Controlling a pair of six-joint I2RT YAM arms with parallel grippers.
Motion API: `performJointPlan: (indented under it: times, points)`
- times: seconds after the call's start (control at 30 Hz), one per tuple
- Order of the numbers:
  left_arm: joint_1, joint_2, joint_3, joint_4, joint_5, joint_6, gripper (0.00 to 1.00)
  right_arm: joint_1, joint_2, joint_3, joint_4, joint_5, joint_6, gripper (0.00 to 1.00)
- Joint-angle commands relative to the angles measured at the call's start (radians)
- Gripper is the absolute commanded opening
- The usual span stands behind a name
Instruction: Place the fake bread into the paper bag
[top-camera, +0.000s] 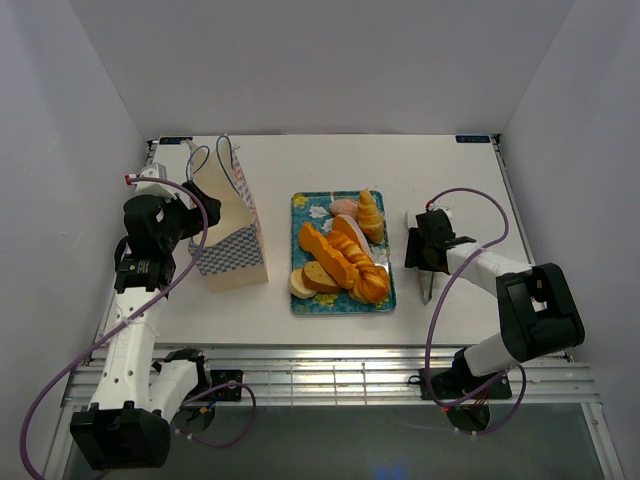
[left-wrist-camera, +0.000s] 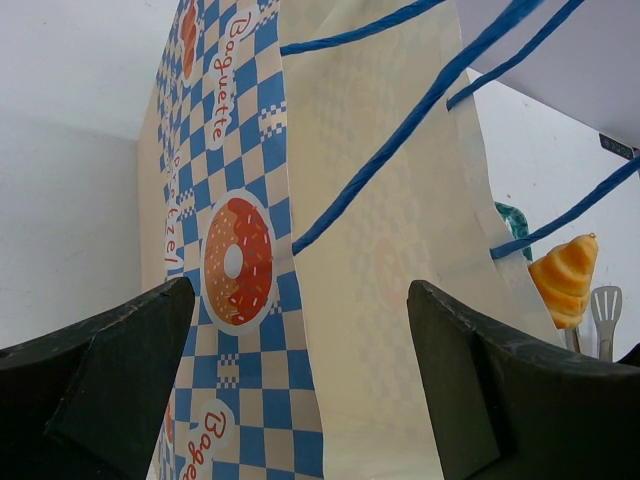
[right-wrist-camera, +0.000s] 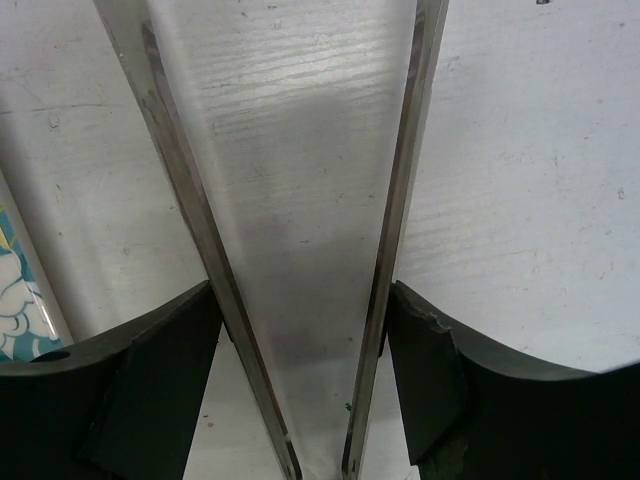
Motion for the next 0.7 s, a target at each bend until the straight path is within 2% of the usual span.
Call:
performJointPlan:
  times: [0.0, 0.23, 0.67]
  points:
    - [0.003, -0.02, -0.009, 0.0, 0.01, 0.008, 0.98, 0.005, -0.012, 0.007, -0.068, 0.018, 0.0, 0.7]
    - [0.003, -0.025, -0.013, 0.003, 0.01, 0.008, 0.98, 0.005, -0.076, 0.065, -0.131, 0.032, -0.015, 0.63]
    - [0.003, -0.037, -0.021, 0.006, 0.007, 0.005, 0.98, 0.004, -0.277, 0.157, -0.284, 0.069, -0.07, 0.65]
